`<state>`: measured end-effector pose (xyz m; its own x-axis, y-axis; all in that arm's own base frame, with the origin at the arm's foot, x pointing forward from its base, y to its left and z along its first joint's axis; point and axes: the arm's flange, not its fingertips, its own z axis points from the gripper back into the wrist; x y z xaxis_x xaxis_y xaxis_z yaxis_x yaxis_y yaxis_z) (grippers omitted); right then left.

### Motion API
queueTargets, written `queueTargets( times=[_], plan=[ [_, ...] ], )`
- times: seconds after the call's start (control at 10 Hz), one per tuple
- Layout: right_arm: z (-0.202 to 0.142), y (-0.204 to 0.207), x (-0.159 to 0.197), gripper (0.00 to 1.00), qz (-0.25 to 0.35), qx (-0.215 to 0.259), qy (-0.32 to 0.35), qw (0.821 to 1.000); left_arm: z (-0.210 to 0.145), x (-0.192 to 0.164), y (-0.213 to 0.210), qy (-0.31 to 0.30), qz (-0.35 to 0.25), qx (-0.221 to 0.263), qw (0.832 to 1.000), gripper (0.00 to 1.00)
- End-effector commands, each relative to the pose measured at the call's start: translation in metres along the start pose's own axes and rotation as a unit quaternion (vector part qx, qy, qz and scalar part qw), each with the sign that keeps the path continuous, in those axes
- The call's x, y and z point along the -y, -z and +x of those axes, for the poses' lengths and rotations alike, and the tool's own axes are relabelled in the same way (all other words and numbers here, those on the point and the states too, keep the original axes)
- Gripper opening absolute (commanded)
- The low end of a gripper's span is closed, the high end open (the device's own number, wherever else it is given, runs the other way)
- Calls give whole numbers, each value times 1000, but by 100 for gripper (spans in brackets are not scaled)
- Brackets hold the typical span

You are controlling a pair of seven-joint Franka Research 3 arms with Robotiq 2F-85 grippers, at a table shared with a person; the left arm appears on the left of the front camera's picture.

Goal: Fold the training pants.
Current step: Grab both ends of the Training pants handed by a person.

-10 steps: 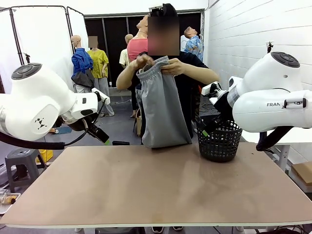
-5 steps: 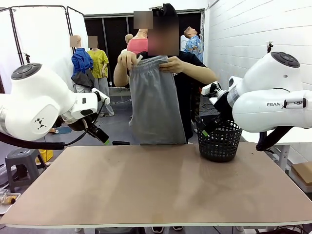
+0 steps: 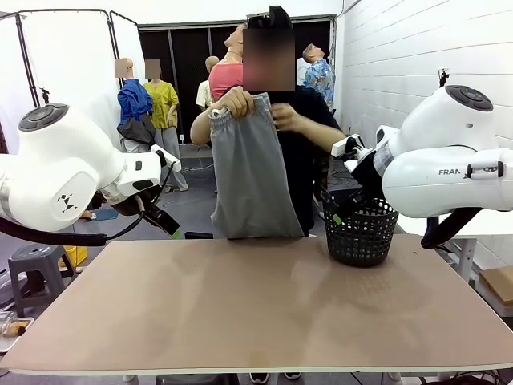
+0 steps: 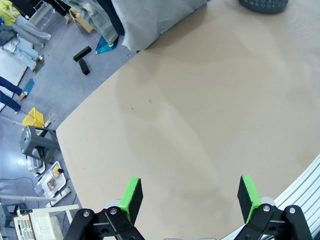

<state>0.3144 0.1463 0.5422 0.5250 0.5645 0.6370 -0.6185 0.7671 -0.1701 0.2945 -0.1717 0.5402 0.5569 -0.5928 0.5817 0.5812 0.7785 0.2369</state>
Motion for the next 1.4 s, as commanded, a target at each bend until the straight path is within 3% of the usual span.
queueTargets(
  times=[0.0, 1.3],
  plan=[
    [0, 0, 0, 100, 1, 1, 1, 1000, 0, -1, -1, 6, 0, 1, 1000, 100],
    [0, 0, 0, 100, 1, 1, 1, 1000, 0, -1, -1, 6, 0, 1, 1000, 100]
  ],
)
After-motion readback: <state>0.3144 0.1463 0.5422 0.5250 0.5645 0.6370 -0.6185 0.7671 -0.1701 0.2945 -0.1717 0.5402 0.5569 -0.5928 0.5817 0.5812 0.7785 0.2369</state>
